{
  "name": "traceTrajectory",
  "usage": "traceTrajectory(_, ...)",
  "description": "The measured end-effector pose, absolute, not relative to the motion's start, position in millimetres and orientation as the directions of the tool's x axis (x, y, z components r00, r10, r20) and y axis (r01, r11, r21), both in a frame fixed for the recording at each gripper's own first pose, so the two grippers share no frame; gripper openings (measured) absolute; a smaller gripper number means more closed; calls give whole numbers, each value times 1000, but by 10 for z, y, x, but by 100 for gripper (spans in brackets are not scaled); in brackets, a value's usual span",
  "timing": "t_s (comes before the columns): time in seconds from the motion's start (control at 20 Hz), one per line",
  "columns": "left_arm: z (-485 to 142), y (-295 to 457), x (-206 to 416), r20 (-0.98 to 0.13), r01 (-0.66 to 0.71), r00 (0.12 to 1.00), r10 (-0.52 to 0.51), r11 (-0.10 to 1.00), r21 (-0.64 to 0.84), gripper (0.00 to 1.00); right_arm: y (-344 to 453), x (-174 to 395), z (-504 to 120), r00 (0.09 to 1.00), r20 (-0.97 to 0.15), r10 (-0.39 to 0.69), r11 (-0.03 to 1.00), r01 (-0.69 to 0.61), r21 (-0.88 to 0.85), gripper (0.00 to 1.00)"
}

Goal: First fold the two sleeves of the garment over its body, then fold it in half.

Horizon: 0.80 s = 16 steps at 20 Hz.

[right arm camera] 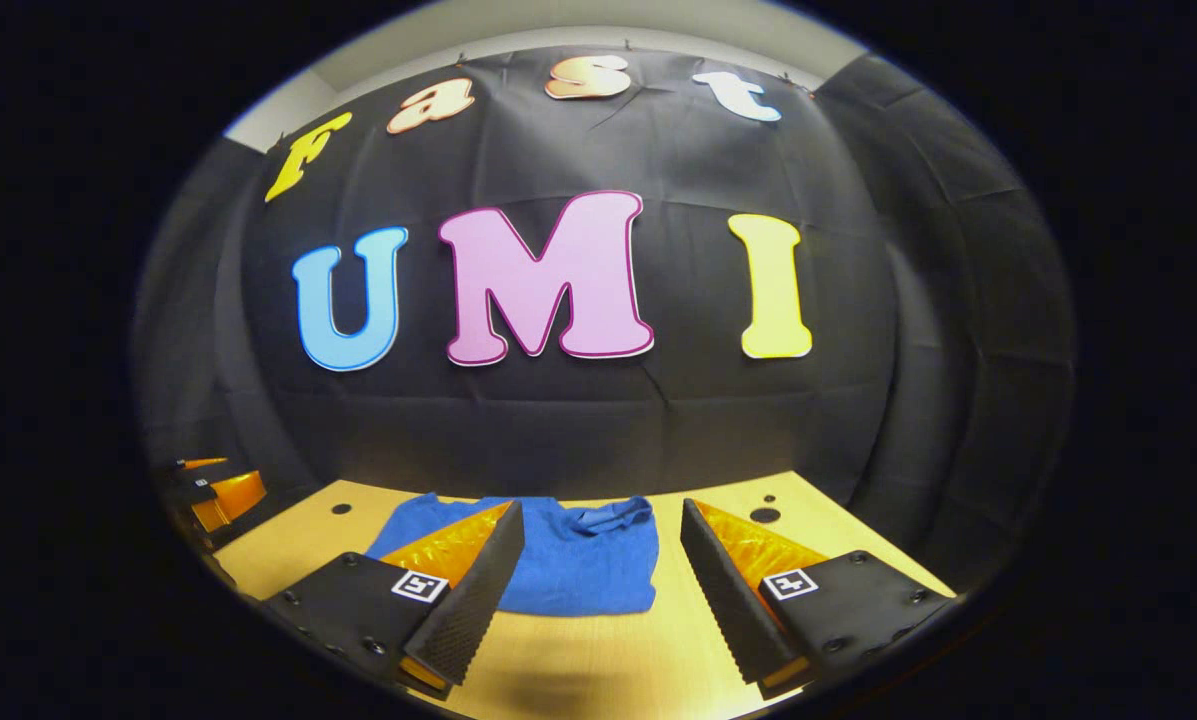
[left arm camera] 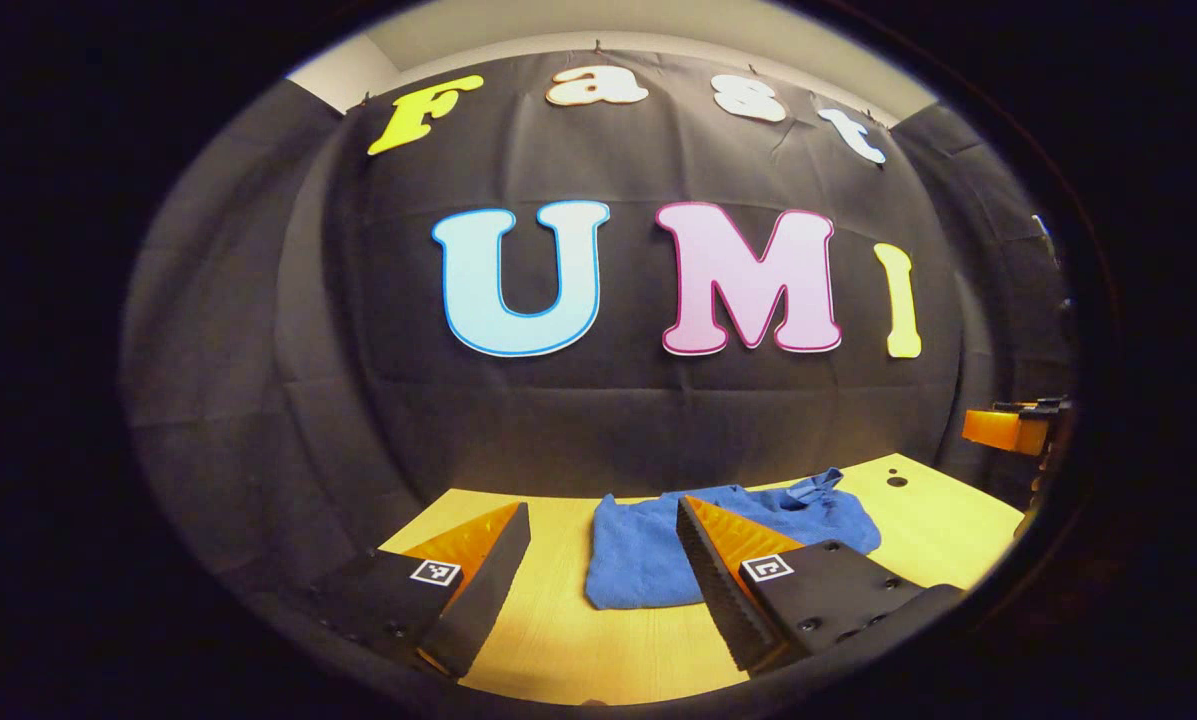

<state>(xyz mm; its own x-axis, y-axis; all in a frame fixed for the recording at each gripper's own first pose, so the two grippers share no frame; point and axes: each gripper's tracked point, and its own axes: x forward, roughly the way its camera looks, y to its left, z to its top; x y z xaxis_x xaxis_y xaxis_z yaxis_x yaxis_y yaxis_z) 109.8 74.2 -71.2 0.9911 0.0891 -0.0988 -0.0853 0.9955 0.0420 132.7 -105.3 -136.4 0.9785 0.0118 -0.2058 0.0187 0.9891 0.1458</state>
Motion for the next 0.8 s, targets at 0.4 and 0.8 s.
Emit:
traceTrajectory(0.4, -390, 494, -508, -119, -116, 986, 114, 993, -13, 84, -944, -120, -1031, 942, -332, 58, 992, -17, 126, 97)
traceTrajectory(0.8, -316, 355, -1200, -172, -117, 979, 109, 992, -36, 84, -478, -756, -841, 915, -373, 156, 985, -114, 132, 96)
